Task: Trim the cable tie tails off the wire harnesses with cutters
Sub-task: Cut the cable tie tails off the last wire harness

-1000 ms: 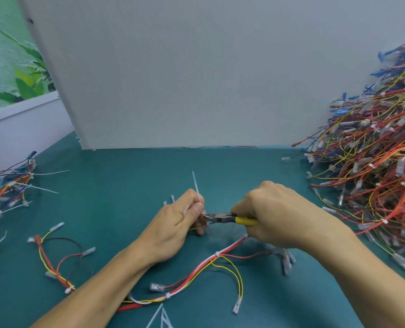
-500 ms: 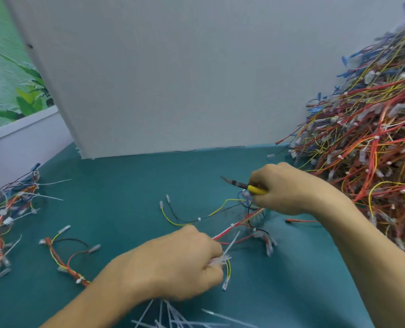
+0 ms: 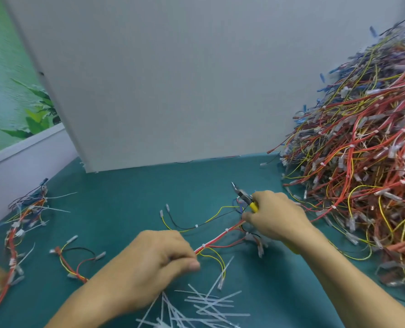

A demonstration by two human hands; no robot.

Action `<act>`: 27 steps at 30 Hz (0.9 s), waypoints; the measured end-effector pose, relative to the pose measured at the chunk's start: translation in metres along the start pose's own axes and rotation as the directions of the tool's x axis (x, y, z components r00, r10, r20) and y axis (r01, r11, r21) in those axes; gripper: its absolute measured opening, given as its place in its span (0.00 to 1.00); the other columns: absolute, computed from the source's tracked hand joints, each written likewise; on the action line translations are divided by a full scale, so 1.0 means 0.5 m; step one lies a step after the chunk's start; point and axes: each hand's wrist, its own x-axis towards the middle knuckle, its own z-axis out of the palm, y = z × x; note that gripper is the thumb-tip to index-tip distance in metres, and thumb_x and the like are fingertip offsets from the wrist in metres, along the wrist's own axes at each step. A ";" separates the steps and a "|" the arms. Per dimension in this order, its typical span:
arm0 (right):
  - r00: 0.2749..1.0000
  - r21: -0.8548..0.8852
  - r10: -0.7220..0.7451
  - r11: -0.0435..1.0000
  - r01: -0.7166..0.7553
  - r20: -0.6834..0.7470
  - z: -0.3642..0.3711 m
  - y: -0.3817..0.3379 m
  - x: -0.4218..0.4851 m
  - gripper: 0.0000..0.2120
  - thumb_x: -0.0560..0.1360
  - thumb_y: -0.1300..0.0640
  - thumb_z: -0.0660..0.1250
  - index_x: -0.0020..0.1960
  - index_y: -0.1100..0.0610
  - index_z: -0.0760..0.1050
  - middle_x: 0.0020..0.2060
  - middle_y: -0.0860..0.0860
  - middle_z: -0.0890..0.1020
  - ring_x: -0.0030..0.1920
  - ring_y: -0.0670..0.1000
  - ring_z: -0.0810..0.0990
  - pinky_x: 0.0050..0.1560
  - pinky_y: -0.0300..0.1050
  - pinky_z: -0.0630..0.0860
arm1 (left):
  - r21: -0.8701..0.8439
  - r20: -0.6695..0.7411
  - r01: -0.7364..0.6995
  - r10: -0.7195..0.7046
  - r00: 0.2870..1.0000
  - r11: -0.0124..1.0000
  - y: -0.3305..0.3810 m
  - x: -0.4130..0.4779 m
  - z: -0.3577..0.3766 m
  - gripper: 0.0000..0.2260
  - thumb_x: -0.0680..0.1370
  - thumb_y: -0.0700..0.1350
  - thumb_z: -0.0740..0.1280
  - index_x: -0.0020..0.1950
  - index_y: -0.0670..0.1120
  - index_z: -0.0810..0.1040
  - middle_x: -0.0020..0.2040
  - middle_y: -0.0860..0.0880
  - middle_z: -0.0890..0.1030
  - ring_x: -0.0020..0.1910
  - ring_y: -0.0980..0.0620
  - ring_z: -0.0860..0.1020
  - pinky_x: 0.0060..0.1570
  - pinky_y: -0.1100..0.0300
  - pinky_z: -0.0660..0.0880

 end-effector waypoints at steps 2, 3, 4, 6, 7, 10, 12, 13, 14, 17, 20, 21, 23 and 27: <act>0.996 0.048 0.085 0.995 -0.084 -0.039 0.006 -0.001 0.004 0.09 0.73 0.46 0.64 0.46 0.51 0.75 0.40 0.52 0.74 0.44 0.59 0.73 0.42 0.47 0.69 | 0.060 -0.127 0.166 -0.157 0.979 0.984 -0.029 -0.036 -0.022 0.06 0.75 0.59 0.66 0.42 0.58 0.78 0.37 0.58 0.78 0.38 0.61 0.76 0.41 0.65 0.72; 0.993 0.059 0.110 0.992 -0.107 -0.042 0.011 -0.002 0.007 0.10 0.72 0.46 0.64 0.47 0.52 0.76 0.42 0.53 0.75 0.44 0.59 0.73 0.42 0.47 0.69 | 0.113 -0.160 0.298 -0.279 0.947 0.948 -0.044 -0.056 -0.030 0.09 0.74 0.61 0.65 0.41 0.57 0.78 0.34 0.58 0.78 0.36 0.61 0.75 0.38 0.67 0.71; 0.991 0.067 0.129 0.990 -0.126 -0.041 0.015 -0.004 0.009 0.10 0.73 0.47 0.64 0.48 0.52 0.76 0.44 0.54 0.77 0.44 0.59 0.73 0.42 0.47 0.69 | 0.173 -0.180 0.431 -0.402 0.898 0.886 -0.060 -0.076 -0.037 0.14 0.74 0.63 0.63 0.38 0.55 0.78 0.30 0.56 0.77 0.32 0.61 0.74 0.35 0.67 0.69; 0.985 0.065 0.170 0.984 -0.168 -0.026 0.026 -0.010 0.013 0.09 0.73 0.47 0.64 0.44 0.53 0.73 0.47 0.55 0.78 0.44 0.58 0.71 0.43 0.47 0.67 | 0.269 -0.205 0.639 -0.605 0.769 0.721 -0.094 -0.110 -0.042 0.23 0.75 0.66 0.60 0.32 0.49 0.75 0.26 0.52 0.74 0.28 0.60 0.73 0.32 0.66 0.67; 0.982 0.056 0.189 0.981 -0.188 -0.014 0.031 -0.015 0.015 0.09 0.73 0.48 0.63 0.42 0.53 0.70 0.50 0.55 0.79 0.44 0.58 0.71 0.43 0.46 0.67 | 0.289 -0.212 0.709 -0.679 0.703 0.644 -0.110 -0.123 -0.041 0.26 0.75 0.67 0.58 0.31 0.47 0.73 0.26 0.51 0.74 0.30 0.60 0.74 0.34 0.65 0.69; 0.979 0.040 0.206 0.978 -0.206 0.011 0.042 -0.031 0.023 0.06 0.73 0.51 0.62 0.43 0.53 0.68 0.54 0.55 0.79 0.50 0.59 0.75 0.44 0.46 0.66 | 0.273 -0.211 0.821 -0.802 0.559 0.501 -0.145 -0.140 -0.023 0.33 0.74 0.71 0.52 0.30 0.45 0.73 0.35 0.50 0.78 0.40 0.55 0.77 0.46 0.61 0.75; 0.980 0.012 0.197 0.980 -0.198 0.033 0.049 -0.041 0.027 0.03 0.72 0.53 0.62 0.45 0.52 0.70 0.55 0.54 0.80 0.54 0.58 0.78 0.44 0.45 0.66 | 0.249 -0.212 0.848 -0.828 0.519 0.468 -0.146 -0.135 -0.011 0.36 0.69 0.77 0.49 0.31 0.44 0.73 0.37 0.51 0.78 0.42 0.54 0.77 0.47 0.59 0.75; 0.980 -0.013 0.194 0.981 -0.194 0.043 0.052 -0.045 0.028 0.05 0.72 0.54 0.62 0.48 0.51 0.72 0.56 0.53 0.80 0.55 0.58 0.78 0.44 0.44 0.66 | 0.248 -0.218 0.855 -0.834 0.507 0.455 -0.145 -0.130 -0.006 0.38 0.66 0.79 0.50 0.32 0.43 0.73 0.36 0.51 0.78 0.41 0.54 0.77 0.45 0.59 0.75; 0.980 -0.044 0.192 0.981 -0.190 0.049 0.055 -0.048 0.029 0.09 0.72 0.53 0.62 0.51 0.51 0.75 0.57 0.53 0.80 0.56 0.57 0.78 0.44 0.44 0.66 | 0.248 -0.226 0.858 -0.835 0.502 0.449 -0.144 -0.124 -0.004 0.38 0.64 0.79 0.51 0.32 0.43 0.73 0.36 0.52 0.78 0.40 0.54 0.77 0.43 0.59 0.74; 0.982 -0.123 0.182 0.977 -0.176 0.043 0.064 -0.052 0.029 0.15 0.73 0.49 0.62 0.57 0.51 0.75 0.58 0.51 0.79 0.58 0.55 0.78 0.44 0.44 0.66 | 0.228 -0.249 0.866 -0.833 0.494 0.445 -0.144 -0.103 0.001 0.32 0.64 0.75 0.60 0.34 0.43 0.72 0.37 0.51 0.78 0.40 0.53 0.77 0.40 0.60 0.73; 0.976 -0.062 0.210 0.976 -0.207 0.050 0.071 -0.046 0.033 0.11 0.71 0.52 0.62 0.52 0.50 0.75 0.56 0.51 0.80 0.57 0.55 0.79 0.44 0.44 0.66 | 0.150 -0.259 0.872 -0.833 0.489 0.465 -0.151 -0.081 0.000 0.21 0.68 0.64 0.66 0.35 0.46 0.74 0.39 0.51 0.79 0.41 0.52 0.78 0.40 0.60 0.73; 0.970 -0.012 0.236 0.972 -0.235 0.059 0.073 -0.044 0.034 0.09 0.69 0.53 0.62 0.48 0.51 0.73 0.54 0.51 0.81 0.56 0.55 0.79 0.44 0.44 0.66 | 0.117 -0.266 0.870 -0.828 0.493 0.480 -0.154 -0.075 -0.002 0.18 0.70 0.61 0.66 0.34 0.46 0.75 0.38 0.51 0.79 0.41 0.52 0.78 0.40 0.60 0.74; 0.950 0.113 0.305 0.943 -0.311 0.072 0.076 -0.038 0.033 0.07 0.66 0.53 0.62 0.43 0.53 0.70 0.48 0.51 0.82 0.51 0.56 0.80 0.42 0.43 0.68 | 0.073 -0.308 0.852 -0.801 0.513 0.518 -0.162 -0.062 -0.015 0.14 0.73 0.56 0.66 0.34 0.48 0.78 0.36 0.52 0.79 0.40 0.51 0.77 0.39 0.60 0.73; 0.940 0.457 0.340 0.832 -0.316 0.031 0.067 -0.027 0.044 0.09 0.66 0.51 0.65 0.37 0.57 0.72 0.32 0.50 0.78 0.37 0.55 0.76 0.37 0.43 0.70 | -0.134 -0.492 0.697 -0.657 0.571 0.705 -0.178 -0.030 -0.052 0.10 0.76 0.50 0.68 0.35 0.50 0.77 0.30 0.54 0.80 0.34 0.49 0.80 0.35 0.56 0.69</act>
